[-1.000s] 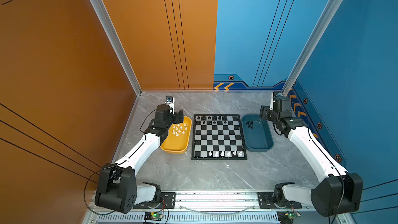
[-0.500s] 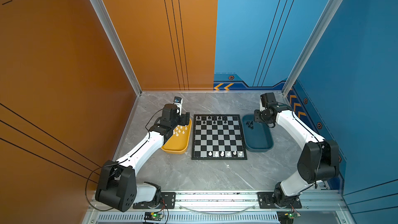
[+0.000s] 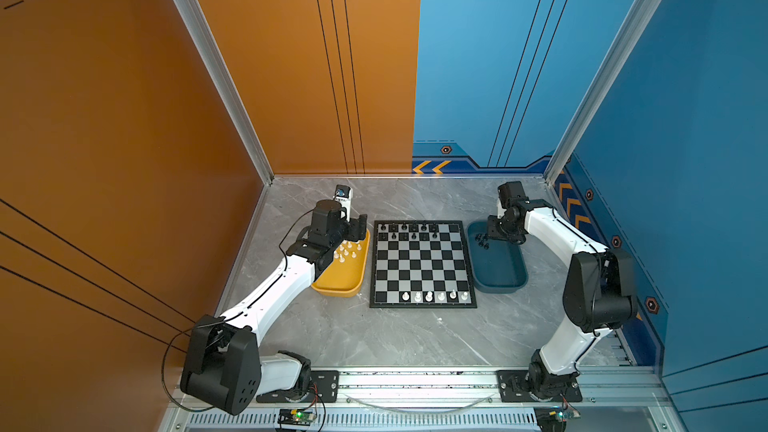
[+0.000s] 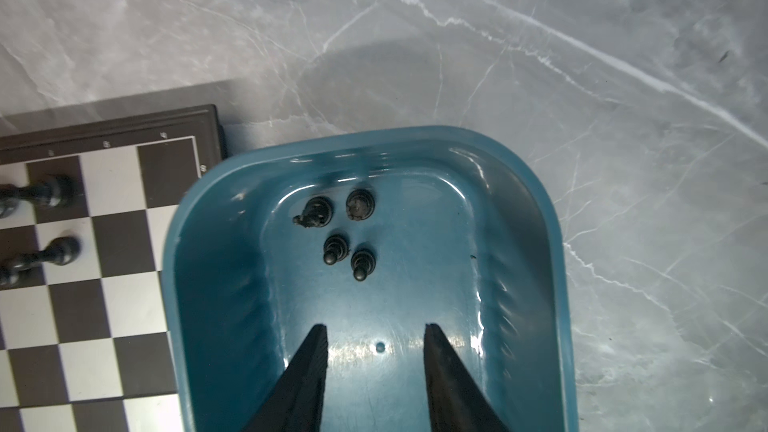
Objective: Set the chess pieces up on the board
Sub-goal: 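Lower the right gripper onto a black pawn in the teal tray and close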
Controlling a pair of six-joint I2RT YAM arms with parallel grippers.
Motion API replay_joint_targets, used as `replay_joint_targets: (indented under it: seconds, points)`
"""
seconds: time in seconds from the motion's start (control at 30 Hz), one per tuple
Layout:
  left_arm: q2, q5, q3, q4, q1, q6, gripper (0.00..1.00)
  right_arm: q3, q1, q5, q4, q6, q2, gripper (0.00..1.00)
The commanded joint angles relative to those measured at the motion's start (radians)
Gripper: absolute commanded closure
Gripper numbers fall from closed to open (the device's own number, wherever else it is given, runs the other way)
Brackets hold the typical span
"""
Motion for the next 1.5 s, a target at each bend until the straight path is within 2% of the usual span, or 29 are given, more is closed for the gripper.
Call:
replay_joint_targets:
  seconds: [0.0, 0.43, 0.67, 1.47]
  points:
    - [-0.022, -0.020, -0.003, 0.030, -0.010, -0.017, 0.17, 0.026, -0.010, -0.029, 0.012, 0.017, 0.010, 0.61]
    - [-0.022, -0.028, 0.006, 0.029, -0.022, -0.018, 0.18, 0.013, -0.019, -0.078, 0.027, 0.021, 0.065, 0.74]
    - [-0.019, -0.039, 0.006, 0.025, -0.026, -0.014, 0.18, 0.001, -0.019, -0.065, 0.026, 0.023, 0.072, 0.78]
    - [-0.013, -0.057, 0.009, 0.019, -0.036, -0.011, 0.18, 0.004, -0.020, -0.094, 0.033, 0.032, 0.133, 0.81]
